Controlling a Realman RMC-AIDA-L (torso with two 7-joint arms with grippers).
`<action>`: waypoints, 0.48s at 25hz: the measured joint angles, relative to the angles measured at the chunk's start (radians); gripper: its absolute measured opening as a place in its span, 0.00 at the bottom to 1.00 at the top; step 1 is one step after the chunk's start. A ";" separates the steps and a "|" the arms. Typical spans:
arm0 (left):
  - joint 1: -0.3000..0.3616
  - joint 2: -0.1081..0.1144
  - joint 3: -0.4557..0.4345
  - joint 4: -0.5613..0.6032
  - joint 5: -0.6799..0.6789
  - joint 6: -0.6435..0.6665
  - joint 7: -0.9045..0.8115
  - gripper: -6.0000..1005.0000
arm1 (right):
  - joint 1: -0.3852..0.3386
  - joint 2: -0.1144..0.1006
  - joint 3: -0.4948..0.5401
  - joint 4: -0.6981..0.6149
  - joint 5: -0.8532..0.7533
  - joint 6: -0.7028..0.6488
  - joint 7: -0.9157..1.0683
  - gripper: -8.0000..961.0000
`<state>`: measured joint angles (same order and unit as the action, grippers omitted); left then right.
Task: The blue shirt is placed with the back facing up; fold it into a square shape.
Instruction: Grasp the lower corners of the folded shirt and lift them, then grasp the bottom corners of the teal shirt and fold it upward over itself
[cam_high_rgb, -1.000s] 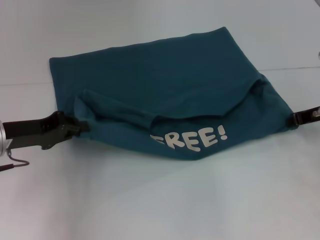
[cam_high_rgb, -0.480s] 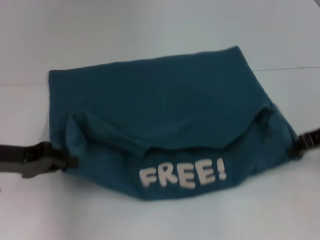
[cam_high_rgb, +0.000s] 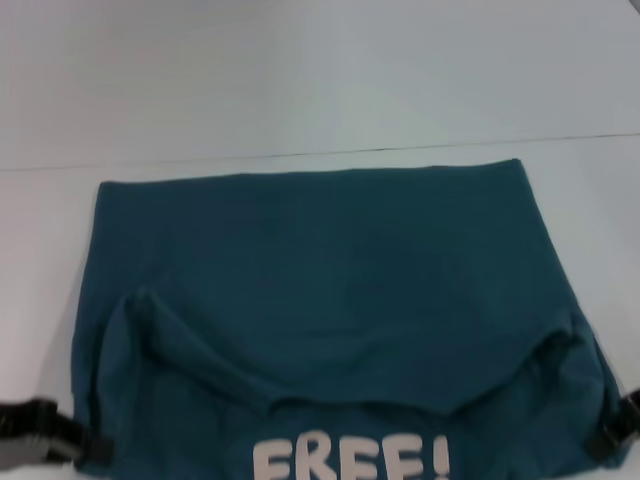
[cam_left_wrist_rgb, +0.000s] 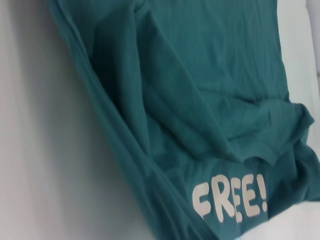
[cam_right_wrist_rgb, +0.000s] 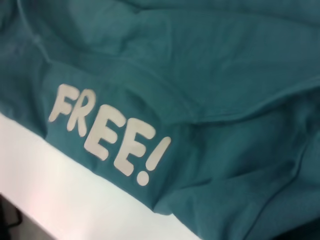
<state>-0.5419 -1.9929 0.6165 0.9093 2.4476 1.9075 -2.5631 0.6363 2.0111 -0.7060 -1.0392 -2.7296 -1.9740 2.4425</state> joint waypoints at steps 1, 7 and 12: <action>0.007 -0.001 0.000 0.002 0.006 0.019 0.003 0.04 | -0.009 0.001 -0.001 0.000 0.001 -0.007 0.000 0.07; 0.040 -0.010 0.001 0.028 0.039 0.095 0.011 0.04 | -0.063 -0.007 -0.001 0.010 0.005 -0.008 0.003 0.08; 0.045 -0.005 -0.011 0.041 0.035 0.122 0.016 0.04 | -0.072 -0.026 0.036 0.024 0.061 -0.014 -0.023 0.08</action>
<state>-0.4973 -1.9981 0.6058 0.9504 2.4826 2.0293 -2.5466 0.5643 1.9850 -0.6699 -1.0148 -2.6690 -1.9879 2.4196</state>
